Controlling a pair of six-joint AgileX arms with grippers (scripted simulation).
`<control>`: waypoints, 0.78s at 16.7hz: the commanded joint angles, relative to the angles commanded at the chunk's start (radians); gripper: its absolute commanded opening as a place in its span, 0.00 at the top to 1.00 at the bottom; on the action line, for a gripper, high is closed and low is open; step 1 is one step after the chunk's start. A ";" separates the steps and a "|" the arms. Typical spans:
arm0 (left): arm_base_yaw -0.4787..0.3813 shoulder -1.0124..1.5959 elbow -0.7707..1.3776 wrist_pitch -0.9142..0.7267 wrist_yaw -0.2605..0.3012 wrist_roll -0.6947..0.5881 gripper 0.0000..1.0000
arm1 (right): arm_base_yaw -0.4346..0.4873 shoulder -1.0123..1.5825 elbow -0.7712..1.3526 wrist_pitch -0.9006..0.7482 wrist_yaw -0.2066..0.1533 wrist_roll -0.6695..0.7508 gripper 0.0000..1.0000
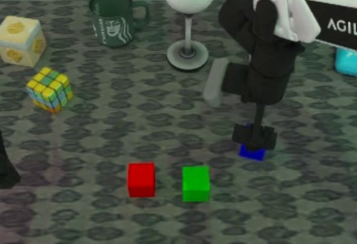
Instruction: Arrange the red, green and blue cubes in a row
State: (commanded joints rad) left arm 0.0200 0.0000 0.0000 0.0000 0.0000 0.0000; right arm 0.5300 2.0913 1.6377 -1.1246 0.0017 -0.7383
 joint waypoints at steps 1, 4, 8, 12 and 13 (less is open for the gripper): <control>0.000 0.000 0.000 0.000 0.000 0.000 0.00 | -0.005 -0.004 -0.002 0.003 0.000 -0.016 0.00; 0.000 0.000 0.000 0.000 0.000 0.000 0.00 | -0.007 -0.005 -0.003 0.005 0.000 -0.021 0.00; 0.000 0.000 0.000 0.000 0.000 0.000 0.00 | -0.003 0.004 -0.011 0.019 0.000 -0.019 0.00; 0.000 0.000 0.000 0.000 0.000 0.000 0.00 | -0.004 0.055 -0.091 0.155 0.001 -0.018 0.00; 0.000 0.000 0.000 0.000 0.000 0.000 0.00 | -0.004 0.071 -0.115 0.198 0.001 -0.018 0.00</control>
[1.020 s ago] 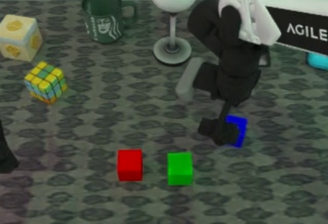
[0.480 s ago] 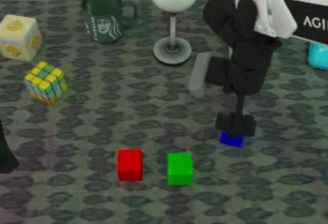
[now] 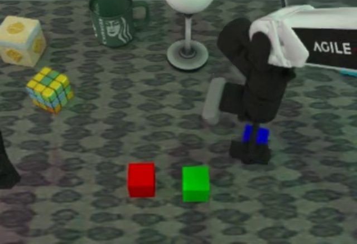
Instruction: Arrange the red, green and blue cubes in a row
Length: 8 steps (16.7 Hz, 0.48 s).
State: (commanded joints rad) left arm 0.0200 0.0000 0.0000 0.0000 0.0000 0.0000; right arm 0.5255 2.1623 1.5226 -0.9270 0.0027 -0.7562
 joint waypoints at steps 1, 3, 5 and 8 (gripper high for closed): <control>0.000 0.000 0.000 0.000 0.000 0.000 0.00 | 0.000 0.016 -0.023 0.040 0.000 0.000 0.00; 0.000 0.000 0.000 0.000 0.000 0.000 0.00 | -0.001 0.040 -0.058 0.097 0.000 0.000 0.00; 0.000 0.000 0.000 0.000 0.000 0.000 0.00 | -0.001 0.048 -0.069 0.113 0.000 0.000 0.00; 0.000 0.000 0.000 0.000 0.000 0.000 0.00 | -0.001 0.048 -0.069 0.113 0.000 0.000 0.00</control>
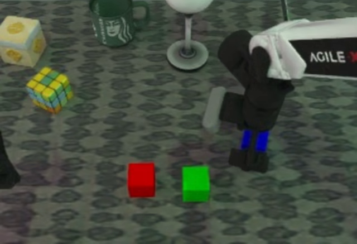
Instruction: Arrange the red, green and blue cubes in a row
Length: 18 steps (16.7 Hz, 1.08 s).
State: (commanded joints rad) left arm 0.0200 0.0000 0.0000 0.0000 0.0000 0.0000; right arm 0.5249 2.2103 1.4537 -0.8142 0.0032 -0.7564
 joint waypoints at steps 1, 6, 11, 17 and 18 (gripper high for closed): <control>0.000 0.000 0.000 0.000 0.000 0.000 0.00 | 0.000 0.000 0.000 0.000 0.000 0.000 0.08; 0.000 0.000 0.000 0.000 0.000 0.000 0.00 | 0.000 0.000 0.000 0.000 0.000 0.000 0.45; 0.000 0.000 0.000 0.000 0.000 0.000 0.00 | 0.000 0.000 0.000 0.000 0.000 0.000 0.83; 0.000 0.000 0.000 0.000 0.000 0.000 0.00 | 0.000 0.000 0.000 0.000 0.000 0.000 1.00; 0.000 0.000 0.000 0.000 0.000 0.000 0.00 | 0.000 0.000 0.000 0.000 0.000 0.000 1.00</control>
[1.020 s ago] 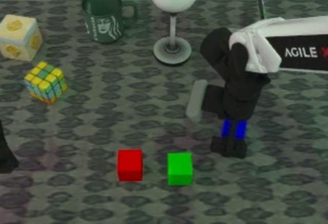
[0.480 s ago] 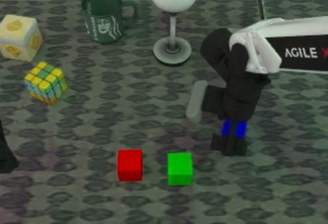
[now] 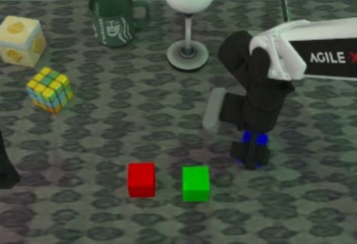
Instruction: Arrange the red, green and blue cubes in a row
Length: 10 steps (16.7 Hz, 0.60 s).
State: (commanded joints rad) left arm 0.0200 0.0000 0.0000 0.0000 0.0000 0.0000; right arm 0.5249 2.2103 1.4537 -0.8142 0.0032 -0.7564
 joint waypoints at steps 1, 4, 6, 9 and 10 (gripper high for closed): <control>0.000 0.000 0.000 0.000 0.000 0.000 0.00 | 0.000 0.000 0.000 0.000 0.000 0.000 1.00; 0.000 0.000 0.000 0.000 0.000 0.000 0.00 | 0.003 -0.036 0.005 -0.026 -0.014 0.015 1.00; 0.000 0.000 0.000 0.000 0.000 0.000 0.00 | 0.006 -0.040 0.016 -0.043 -0.015 0.013 1.00; 0.000 0.000 0.000 0.000 0.000 0.000 0.00 | 0.011 -0.072 0.072 -0.143 -0.015 0.010 1.00; 0.000 0.000 0.000 0.000 0.000 0.000 0.00 | 0.010 -0.088 0.095 -0.183 -0.015 0.012 1.00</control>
State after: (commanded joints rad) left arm 0.0200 0.0000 0.0000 0.0000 0.0000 0.0000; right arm 0.5348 2.1224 1.5489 -0.9973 -0.0121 -0.7444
